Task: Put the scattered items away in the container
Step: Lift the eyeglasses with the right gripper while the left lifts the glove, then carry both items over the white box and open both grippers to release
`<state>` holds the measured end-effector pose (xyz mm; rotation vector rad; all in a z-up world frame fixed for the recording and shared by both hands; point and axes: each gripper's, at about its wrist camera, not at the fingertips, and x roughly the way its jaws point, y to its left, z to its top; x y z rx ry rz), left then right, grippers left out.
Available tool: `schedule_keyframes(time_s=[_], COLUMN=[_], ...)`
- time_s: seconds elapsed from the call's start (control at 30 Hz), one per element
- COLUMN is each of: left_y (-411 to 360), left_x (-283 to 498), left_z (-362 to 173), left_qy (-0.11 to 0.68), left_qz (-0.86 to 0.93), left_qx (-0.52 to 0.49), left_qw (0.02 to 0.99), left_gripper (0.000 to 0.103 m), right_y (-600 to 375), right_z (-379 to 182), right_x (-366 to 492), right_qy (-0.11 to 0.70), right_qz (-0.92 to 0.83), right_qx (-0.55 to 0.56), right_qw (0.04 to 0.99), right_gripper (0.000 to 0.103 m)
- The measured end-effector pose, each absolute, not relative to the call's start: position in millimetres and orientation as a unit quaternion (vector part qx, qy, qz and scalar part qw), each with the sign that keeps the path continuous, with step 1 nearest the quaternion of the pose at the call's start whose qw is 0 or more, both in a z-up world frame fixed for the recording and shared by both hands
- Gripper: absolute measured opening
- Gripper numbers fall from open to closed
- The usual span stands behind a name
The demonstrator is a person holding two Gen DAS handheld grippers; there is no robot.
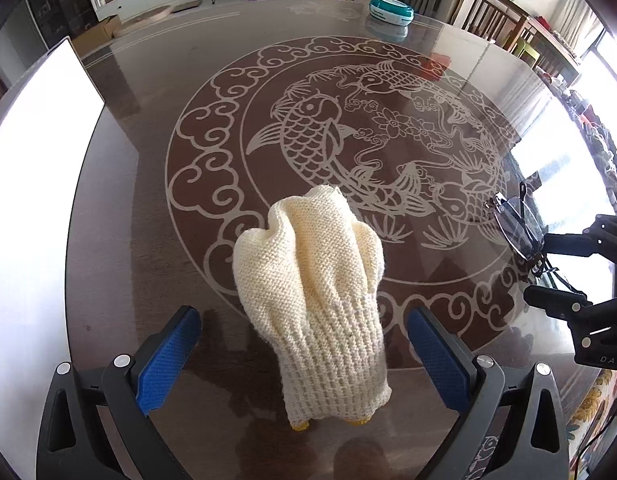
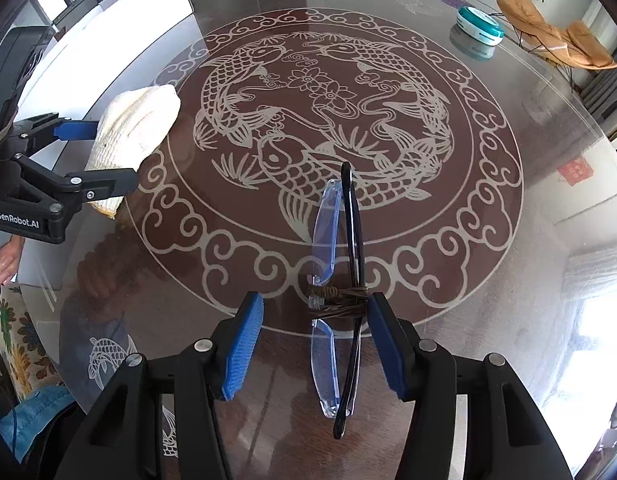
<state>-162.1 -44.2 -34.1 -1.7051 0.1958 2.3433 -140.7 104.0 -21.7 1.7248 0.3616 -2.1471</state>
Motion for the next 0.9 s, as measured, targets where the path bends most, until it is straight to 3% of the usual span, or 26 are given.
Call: schedule_keyframes(time_s=[0.2,0.27,0.3,0.33,0.37,0.43,0.7,0.9], left_y=[-17.2,-13.2,-13.5,-12.8,-13.9,-18.4,-50.2,-125.7], left_x=[-169.5,-169.2,-168.0,-167.8,-167.4,-166.4,-135.0,-119.3], left_z=[-40.2,-43.6,-42.4,-38.7,-34.0,-24.7,35.5,88.4], left_qy=[0.09,0.094,0.089,0.087,0.085,0.067,0.039,0.028], left_qz=[0.795,0.794,0.799,0.805,0.811,0.811,0.842,0.863], left_qx=[-0.589,-0.59,-0.584,-0.576,-0.568,-0.569,-0.523,-0.495], left_qw=[0.111,0.112,0.113,0.113,0.112,0.119,0.123,0.099], left_gripper=[0.103,0.103,0.101,0.089,0.065,0.041,0.04,0.04], right_y=[101.7,96.4,94.8,95.2,95.3,98.4,99.4,49.9], right_z=[-21.8,-24.8,-25.8,-25.9,-25.5,-21.9,26.9,78.6], right_x=[-145.1,-144.4,-144.2,-143.5,-142.7,-140.4,-131.0,-142.7], right_qy=[0.146,0.154,0.155,0.155,0.152,0.134,0.118,0.114], right_qz=[-0.746,-0.741,-0.741,-0.741,-0.742,-0.746,-0.779,-0.8], right_qx=[0.625,0.626,0.626,0.625,0.625,0.623,0.585,0.541], right_qw=[0.18,0.187,0.188,0.188,0.188,0.192,0.196,0.233], right_gripper=[0.054,0.032,0.031,0.031,0.03,0.029,0.029,0.029])
